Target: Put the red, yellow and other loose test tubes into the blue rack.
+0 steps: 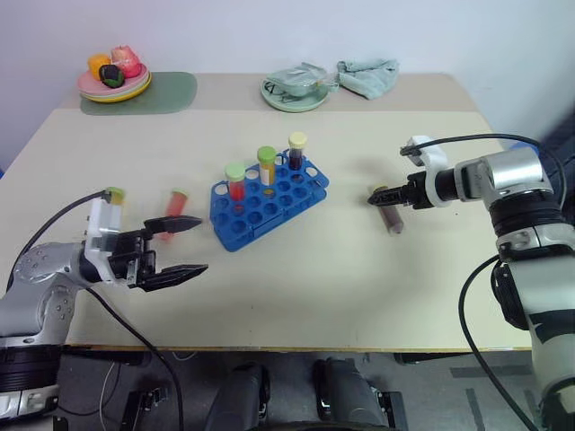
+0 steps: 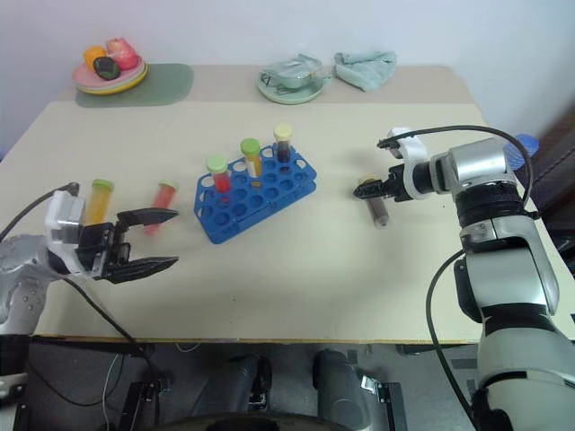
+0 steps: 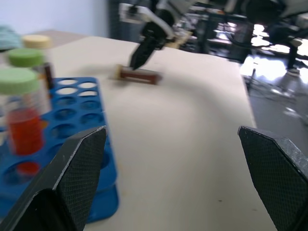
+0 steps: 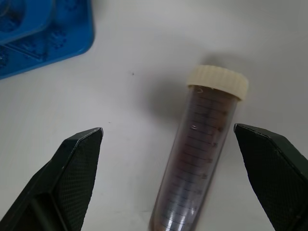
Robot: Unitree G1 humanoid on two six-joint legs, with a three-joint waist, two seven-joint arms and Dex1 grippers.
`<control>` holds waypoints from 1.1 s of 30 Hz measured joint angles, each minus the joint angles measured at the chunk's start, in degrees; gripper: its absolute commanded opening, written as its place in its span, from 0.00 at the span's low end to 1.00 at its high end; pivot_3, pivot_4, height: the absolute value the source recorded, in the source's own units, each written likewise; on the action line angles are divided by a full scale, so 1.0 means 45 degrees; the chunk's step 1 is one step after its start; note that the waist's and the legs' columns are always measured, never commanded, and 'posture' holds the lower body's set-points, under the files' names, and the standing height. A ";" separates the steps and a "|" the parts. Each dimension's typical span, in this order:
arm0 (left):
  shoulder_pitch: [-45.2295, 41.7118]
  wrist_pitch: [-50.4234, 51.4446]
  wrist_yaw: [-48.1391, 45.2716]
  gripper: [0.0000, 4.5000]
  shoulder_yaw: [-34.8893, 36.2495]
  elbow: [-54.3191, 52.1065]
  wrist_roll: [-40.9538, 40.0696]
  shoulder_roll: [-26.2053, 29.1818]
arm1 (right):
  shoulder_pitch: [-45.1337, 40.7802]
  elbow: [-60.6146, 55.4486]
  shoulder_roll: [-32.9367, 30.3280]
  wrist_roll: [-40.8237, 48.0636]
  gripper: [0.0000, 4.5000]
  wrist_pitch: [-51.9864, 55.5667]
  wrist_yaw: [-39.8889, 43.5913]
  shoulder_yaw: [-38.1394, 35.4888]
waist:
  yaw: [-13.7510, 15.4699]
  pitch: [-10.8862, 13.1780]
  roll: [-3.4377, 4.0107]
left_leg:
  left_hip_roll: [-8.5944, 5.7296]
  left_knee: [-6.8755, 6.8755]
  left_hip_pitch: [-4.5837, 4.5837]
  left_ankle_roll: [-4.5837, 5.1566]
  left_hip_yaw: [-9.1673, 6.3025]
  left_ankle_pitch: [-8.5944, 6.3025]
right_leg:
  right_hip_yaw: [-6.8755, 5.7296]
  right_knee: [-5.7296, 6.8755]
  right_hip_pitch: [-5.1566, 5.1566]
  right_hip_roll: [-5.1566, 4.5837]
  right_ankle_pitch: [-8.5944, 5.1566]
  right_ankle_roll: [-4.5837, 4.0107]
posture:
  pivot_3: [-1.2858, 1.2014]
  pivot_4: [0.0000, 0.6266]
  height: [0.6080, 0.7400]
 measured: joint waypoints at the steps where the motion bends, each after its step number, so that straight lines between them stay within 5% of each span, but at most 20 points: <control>1: -0.0124 0.0001 -0.0025 1.00 -0.0124 -0.0002 0.0003 0.0000 | -0.0067 0.0201 0.0036 -0.0127 0.99 -0.0128 -0.0010 0.0000 | -0.0001 0.0000 0.0000 | 0.0000 0.0000 0.0000 -0.0002 0.0000 0.0001 | 0.0000 0.0002 -0.0001 0.0000 0.0000 0.0000 | 0.52 0.24 1.00; 21: 0.0027 0.0493 0.0090 1.00 -0.0580 -0.0973 -0.0027 -0.0038 | -0.2126 0.5210 0.1797 -0.1658 0.99 -0.1591 -0.1409 -0.1016 | -0.0245 0.0001 0.0003 | -0.0003 0.0009 0.0008 -0.0023 0.0000 0.0015 | 0.0000 0.0025 0.0006 0.0002 0.0001 0.0000 | 0.52 0.24 1.00; 25: 0.0297 0.0511 0.0238 1.00 -0.0580 -0.1265 -0.0051 -0.0092 | -0.2169 0.5507 0.1987 -0.2056 0.72 -0.2099 -0.1559 -0.1030 | -0.0340 0.0001 0.0005 | -0.0003 0.0010 0.0019 -0.0024 -0.0001 0.0016 | 0.0001 0.0035 0.0013 0.0002 0.0001 0.0000 | 0.52 0.24 1.00; 30: 0.0760 0.0511 0.0354 1.00 -0.0538 -0.1403 -0.0067 -0.0094 | -0.2169 0.5564 0.2244 -0.2590 0.19 -0.2442 -0.1349 -0.0910 | -0.0338 -0.0006 0.0001 | -0.0003 0.0009 0.0021 -0.0025 -0.0001 0.0016 | 0.0001 0.0033 0.0017 0.0002 0.0001 0.0000 | 0.52 0.24 1.00; 33: 0.0950 0.0511 0.0396 1.00 -0.0429 -0.1425 -0.0082 -0.0095 | -0.2168 0.5549 0.2306 -0.2796 0.18 -0.2536 -0.1209 -0.0907 | -0.0336 -0.0006 0.0000 | -0.0003 0.0014 0.0030 -0.0024 -0.0002 0.0015 | 0.0001 0.0033 0.0027 0.0002 0.0002 0.0000 | 0.52 0.24 1.00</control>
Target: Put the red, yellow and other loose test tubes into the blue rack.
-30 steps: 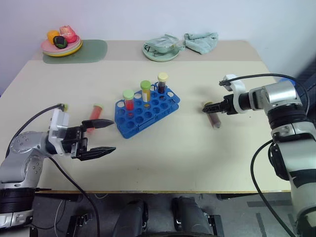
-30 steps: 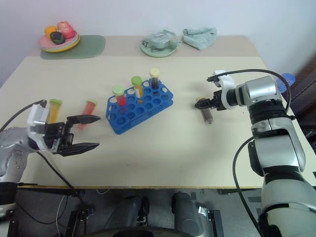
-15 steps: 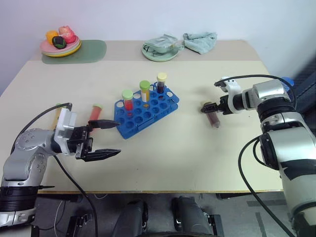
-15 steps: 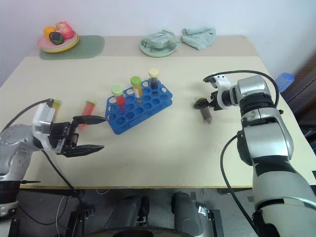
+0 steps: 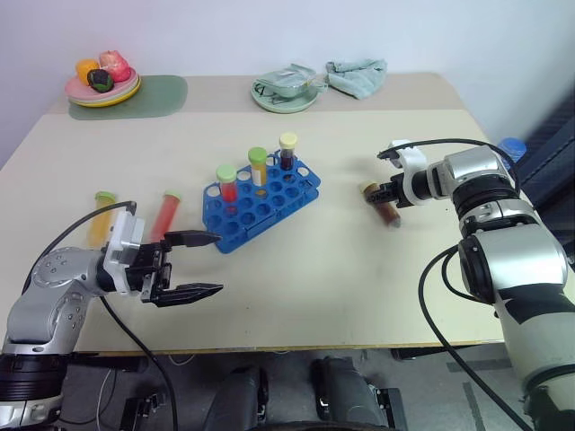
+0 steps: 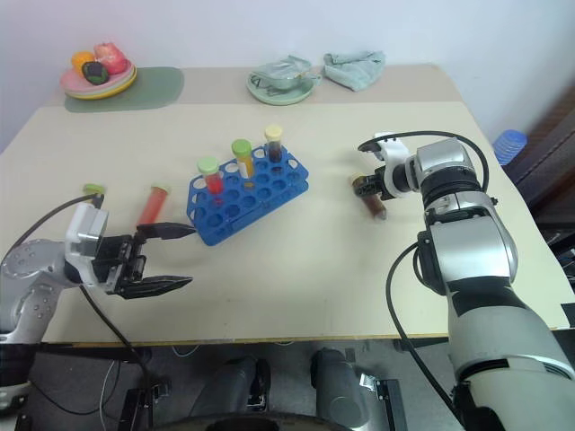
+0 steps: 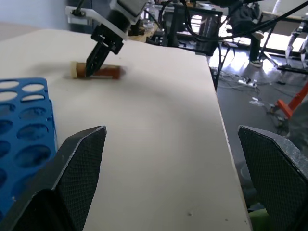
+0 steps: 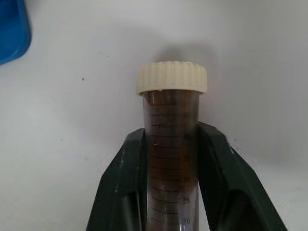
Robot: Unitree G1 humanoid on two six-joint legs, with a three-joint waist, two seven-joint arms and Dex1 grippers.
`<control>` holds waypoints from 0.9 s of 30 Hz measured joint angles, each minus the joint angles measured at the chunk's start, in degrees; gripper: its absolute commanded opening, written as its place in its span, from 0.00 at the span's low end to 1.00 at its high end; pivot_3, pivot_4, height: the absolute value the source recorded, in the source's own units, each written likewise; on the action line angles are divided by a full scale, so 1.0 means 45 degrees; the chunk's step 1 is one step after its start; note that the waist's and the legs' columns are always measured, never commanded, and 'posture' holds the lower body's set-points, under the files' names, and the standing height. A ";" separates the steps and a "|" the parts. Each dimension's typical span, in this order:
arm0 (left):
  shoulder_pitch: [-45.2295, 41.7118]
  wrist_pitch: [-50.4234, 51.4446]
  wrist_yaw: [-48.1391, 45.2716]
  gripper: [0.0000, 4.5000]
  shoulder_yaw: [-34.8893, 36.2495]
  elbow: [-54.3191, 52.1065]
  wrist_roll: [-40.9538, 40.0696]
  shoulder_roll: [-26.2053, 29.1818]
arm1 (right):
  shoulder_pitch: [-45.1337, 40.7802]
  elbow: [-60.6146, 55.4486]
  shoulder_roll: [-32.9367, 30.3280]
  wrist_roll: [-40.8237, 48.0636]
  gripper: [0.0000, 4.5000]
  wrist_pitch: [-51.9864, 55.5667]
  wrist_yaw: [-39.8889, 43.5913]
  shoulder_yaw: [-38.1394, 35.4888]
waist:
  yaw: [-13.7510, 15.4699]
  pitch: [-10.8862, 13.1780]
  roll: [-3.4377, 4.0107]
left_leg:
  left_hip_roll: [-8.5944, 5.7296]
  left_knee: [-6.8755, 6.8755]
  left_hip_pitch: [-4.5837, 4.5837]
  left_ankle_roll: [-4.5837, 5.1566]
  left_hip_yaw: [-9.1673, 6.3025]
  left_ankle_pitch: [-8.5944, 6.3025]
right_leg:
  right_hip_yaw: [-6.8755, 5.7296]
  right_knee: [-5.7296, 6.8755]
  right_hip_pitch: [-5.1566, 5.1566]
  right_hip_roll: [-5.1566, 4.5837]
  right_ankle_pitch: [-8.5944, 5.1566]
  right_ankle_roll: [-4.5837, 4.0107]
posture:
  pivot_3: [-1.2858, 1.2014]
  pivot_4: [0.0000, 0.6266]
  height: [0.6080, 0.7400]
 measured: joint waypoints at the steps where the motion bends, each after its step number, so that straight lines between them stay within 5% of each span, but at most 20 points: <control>1: 0.0047 0.0000 0.0033 1.00 0.0062 -0.0040 -0.0023 0.0000 | 0.0006 -0.0028 0.0015 -0.0032 0.18 -0.0044 0.0118 0.0001 | -0.0006 0.0000 0.0001 | 0.0000 -0.0001 0.0002 0.0000 -0.0001 0.0000 | 0.0000 0.0001 0.0000 0.0000 0.0000 0.0000 | 0.52 0.24 1.00; 7: 0.0424 -0.0003 0.0242 1.00 0.0299 -0.0229 -0.0218 -0.0014 | 0.0964 -0.2214 0.0052 0.0690 0.18 -0.0127 0.1473 -0.0742 | -0.0008 0.0013 0.0025 | 0.0000 -0.0010 -0.0016 0.0000 0.0000 -0.0001 | 0.0001 -0.0003 -0.0022 0.0000 0.0000 0.0001 | 0.52 0.24 1.00; 16: 0.0970 -0.0155 0.0666 1.00 0.1227 0.0678 -0.0392 -0.0166 | 0.5548 -1.1961 0.2320 0.4821 0.18 -0.1502 -0.0188 -0.4950 | 0.0116 0.0017 0.0032 | -0.0003 -0.0004 -0.0025 0.0017 -0.0013 -0.0009 | -0.0013 -0.0004 -0.0017 0.0001 0.0002 0.0004 | 0.52 0.24 1.00; 22: 0.0498 -0.0386 0.0433 1.00 0.1691 0.1875 -0.0346 0.0121 | 0.6854 -1.1814 0.4390 0.4334 0.18 -0.5640 -0.2397 -0.4945 | -0.0028 0.0020 0.0036 | -0.0007 -0.0002 -0.0022 -0.0008 -0.0009 0.0006 | -0.0009 0.0044 -0.0051 0.0005 0.0001 0.0002 | 0.52 0.24 1.00; 27: 0.0333 -0.0431 0.0293 1.00 0.2190 0.2564 -0.0267 0.0450 | 0.6568 -0.8930 0.5449 0.3289 0.18 -1.0026 -0.3297 -0.4360 | -0.0127 0.0021 0.0039 | -0.0007 -0.0003 -0.0018 -0.0032 -0.0006 0.0021 | -0.0008 0.0077 -0.0066 0.0008 0.0000 0.0000 | 0.52 0.24 1.00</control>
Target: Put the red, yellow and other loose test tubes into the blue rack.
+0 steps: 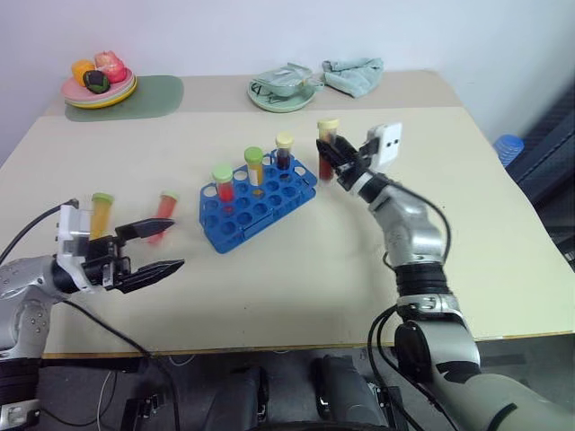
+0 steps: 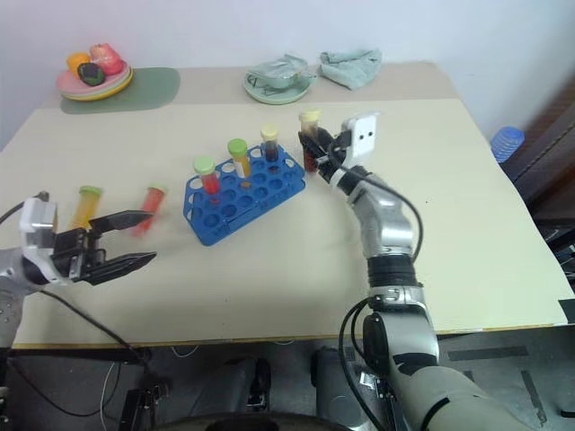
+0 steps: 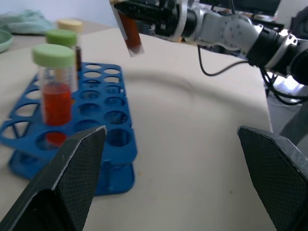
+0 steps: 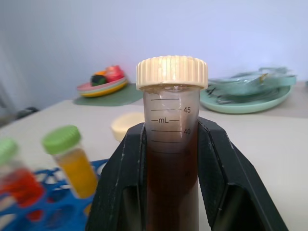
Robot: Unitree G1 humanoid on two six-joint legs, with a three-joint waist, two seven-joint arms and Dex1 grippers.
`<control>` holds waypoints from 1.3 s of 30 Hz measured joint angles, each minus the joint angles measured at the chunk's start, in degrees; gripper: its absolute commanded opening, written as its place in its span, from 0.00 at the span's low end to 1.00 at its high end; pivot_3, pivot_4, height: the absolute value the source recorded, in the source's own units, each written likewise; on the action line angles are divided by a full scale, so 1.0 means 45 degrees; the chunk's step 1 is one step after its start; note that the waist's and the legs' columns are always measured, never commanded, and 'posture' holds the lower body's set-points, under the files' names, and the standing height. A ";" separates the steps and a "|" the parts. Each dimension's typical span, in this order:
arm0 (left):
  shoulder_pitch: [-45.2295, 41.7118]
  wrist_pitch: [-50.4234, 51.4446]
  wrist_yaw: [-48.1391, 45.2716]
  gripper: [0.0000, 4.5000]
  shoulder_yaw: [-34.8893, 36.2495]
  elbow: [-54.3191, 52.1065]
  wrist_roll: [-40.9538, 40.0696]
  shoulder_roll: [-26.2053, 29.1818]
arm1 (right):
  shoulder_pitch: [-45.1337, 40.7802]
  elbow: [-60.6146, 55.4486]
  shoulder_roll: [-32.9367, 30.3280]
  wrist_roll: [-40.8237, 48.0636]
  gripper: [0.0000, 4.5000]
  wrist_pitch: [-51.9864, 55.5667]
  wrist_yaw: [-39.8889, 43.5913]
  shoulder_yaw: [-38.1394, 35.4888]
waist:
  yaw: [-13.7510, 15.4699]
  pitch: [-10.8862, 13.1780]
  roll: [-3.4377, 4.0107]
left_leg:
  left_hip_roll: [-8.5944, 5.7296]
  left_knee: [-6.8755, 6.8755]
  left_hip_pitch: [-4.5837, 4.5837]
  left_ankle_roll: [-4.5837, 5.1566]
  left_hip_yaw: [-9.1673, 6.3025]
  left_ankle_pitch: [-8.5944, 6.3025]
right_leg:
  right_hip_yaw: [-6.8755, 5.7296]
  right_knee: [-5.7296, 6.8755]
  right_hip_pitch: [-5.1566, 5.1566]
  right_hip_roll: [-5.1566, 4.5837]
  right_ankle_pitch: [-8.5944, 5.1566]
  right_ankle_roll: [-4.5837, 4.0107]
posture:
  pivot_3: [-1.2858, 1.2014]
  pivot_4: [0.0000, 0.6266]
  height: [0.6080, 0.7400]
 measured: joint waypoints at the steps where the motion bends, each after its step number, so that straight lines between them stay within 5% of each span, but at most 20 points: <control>1: 0.0014 0.0002 -0.0012 1.00 0.0045 0.0057 0.0004 0.0009 | -0.0181 0.0678 0.0209 -0.0008 0.18 -0.0692 -0.0029 -0.0016 | -0.0020 0.0000 0.0000 | 0.0000 0.0001 0.0000 -0.0001 0.0000 0.0000 | 0.0000 0.0003 0.0000 0.0000 0.0000 0.0000 | 0.52 0.24 1.00; 9: 0.0921 0.0113 0.0261 1.00 0.0600 -0.0639 -0.0130 -0.0028 | -0.1374 0.3675 0.1234 0.0313 0.18 -0.4062 0.0280 -0.0151 | -0.0187 0.0000 0.0000 | 0.0001 0.0001 0.0005 -0.0002 -0.0002 0.0001 | 0.0000 0.0010 0.0004 -0.0001 0.0000 -0.0001 | 0.52 0.24 1.00; 39: 0.1895 0.1273 0.1293 1.00 0.1491 -0.2502 -0.0828 0.0041 | -0.2446 0.8079 0.1859 0.0996 0.18 -0.6853 0.0114 -0.1381 | -0.0199 0.0004 0.0007 | 0.0002 -0.0039 0.0164 -0.0020 -0.0002 0.0007 | 0.0001 0.0046 0.0124 -0.0005 -0.0021 -0.0038 | 0.52 0.24 1.00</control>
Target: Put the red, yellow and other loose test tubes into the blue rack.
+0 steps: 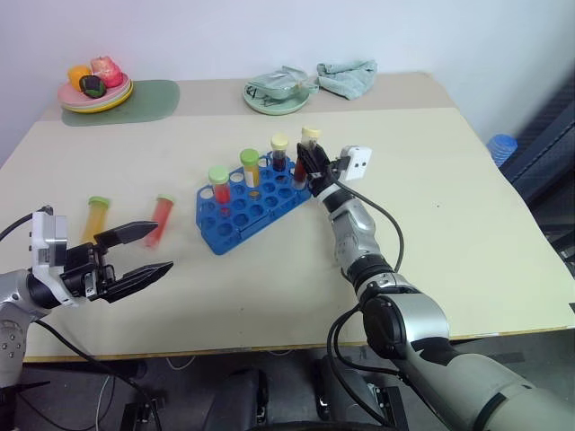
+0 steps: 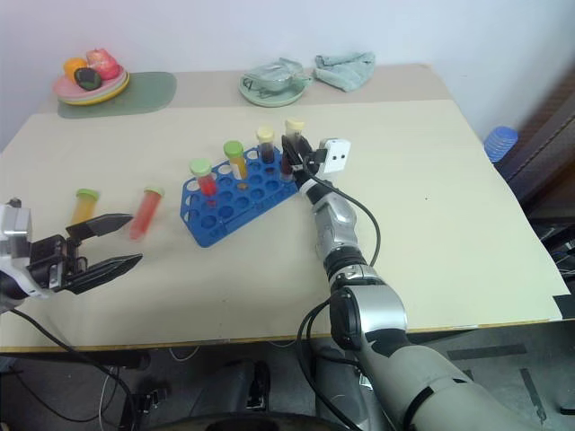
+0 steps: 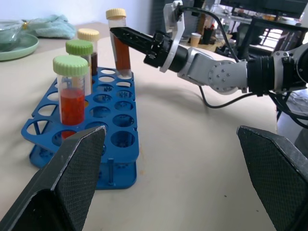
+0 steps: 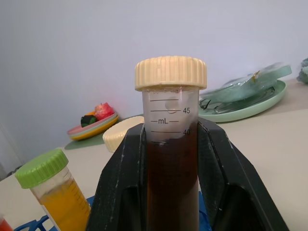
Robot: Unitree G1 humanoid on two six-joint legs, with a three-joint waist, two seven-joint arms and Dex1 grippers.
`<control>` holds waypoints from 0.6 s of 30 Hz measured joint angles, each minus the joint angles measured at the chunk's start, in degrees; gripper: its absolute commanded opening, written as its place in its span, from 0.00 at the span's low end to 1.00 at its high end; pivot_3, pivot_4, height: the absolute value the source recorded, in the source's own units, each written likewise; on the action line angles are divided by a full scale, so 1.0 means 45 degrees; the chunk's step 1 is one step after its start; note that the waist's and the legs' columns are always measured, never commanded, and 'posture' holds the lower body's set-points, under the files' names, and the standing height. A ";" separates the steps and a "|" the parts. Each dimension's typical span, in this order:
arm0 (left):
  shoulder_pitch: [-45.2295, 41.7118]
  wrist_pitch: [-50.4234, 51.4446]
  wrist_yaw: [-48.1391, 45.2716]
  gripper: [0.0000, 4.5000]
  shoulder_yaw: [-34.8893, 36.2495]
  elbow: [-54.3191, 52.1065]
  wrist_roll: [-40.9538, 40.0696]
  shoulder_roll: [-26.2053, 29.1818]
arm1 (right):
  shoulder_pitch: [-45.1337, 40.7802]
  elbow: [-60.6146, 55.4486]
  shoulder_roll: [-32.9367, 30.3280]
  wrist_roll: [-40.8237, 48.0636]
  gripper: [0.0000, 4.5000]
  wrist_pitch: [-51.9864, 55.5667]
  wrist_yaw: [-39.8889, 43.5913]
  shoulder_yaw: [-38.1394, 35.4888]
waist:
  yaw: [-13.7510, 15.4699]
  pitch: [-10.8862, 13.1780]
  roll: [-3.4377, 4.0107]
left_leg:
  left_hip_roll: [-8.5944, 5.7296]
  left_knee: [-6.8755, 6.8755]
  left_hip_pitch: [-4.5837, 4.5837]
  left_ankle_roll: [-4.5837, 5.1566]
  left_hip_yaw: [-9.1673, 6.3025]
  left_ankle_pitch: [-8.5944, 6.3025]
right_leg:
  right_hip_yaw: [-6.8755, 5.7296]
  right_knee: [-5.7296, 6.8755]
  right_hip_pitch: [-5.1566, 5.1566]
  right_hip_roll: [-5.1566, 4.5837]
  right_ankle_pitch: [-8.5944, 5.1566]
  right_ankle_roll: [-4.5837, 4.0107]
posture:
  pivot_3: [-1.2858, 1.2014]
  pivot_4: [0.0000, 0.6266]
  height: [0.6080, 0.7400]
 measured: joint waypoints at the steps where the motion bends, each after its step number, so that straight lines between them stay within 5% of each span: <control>1: -0.0001 0.0017 0.0040 1.00 0.0000 -0.0023 -0.0002 -0.0001 | 0.0011 0.0075 0.0070 -0.0018 0.18 -0.0209 -0.0057 -0.0009 | 0.0000 0.0000 0.0000 | 0.0000 -0.0003 0.0005 0.0000 -0.0001 -0.0001 | 0.0000 0.0000 0.0003 0.0000 -0.0001 -0.0001 | 0.52 0.24 1.00; 18: 0.0448 0.0530 0.0204 1.00 0.0656 -0.0392 -0.0498 0.0356 | 0.1447 0.0892 0.0779 -0.2816 0.18 -0.4612 -0.3198 0.1433 | 0.0002 -0.0004 -0.0006 | 0.0000 -0.0026 0.0034 -0.0005 -0.0002 0.0001 | -0.0003 -0.0004 0.0022 0.0001 -0.0012 -0.0021 | 0.52 0.24 1.00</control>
